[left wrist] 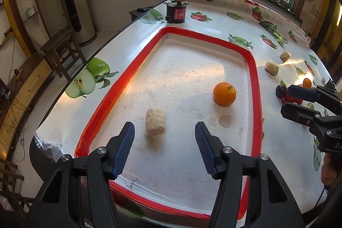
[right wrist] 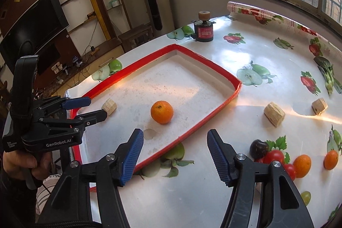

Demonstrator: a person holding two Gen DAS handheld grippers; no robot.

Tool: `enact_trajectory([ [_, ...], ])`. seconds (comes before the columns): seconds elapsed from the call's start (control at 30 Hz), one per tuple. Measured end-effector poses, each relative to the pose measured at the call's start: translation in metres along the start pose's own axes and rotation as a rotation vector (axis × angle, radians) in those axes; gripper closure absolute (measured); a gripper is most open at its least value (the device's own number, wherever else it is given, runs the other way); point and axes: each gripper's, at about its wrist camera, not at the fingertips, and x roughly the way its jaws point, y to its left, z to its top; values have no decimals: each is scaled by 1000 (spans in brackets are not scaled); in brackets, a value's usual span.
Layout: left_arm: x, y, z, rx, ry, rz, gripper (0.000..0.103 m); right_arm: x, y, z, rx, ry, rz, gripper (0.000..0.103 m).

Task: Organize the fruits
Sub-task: 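Withdraw both open tools from the tray back toward the fruit pile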

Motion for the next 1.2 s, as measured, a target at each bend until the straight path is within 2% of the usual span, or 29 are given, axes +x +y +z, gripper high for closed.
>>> enact_trajectory([
  [0.33,-7,-26,-2,36,-6,-31,45,-30,-34,-33,93,-21,-38,38],
  [0.73,-11,-74,-6,117,4,-107,45,-65,-81,-80,209,-25,-127,38],
  [1.2,-13,-123,-8,191,17,-181,45,-91,-121,-112,300,-42,-196,38],
])
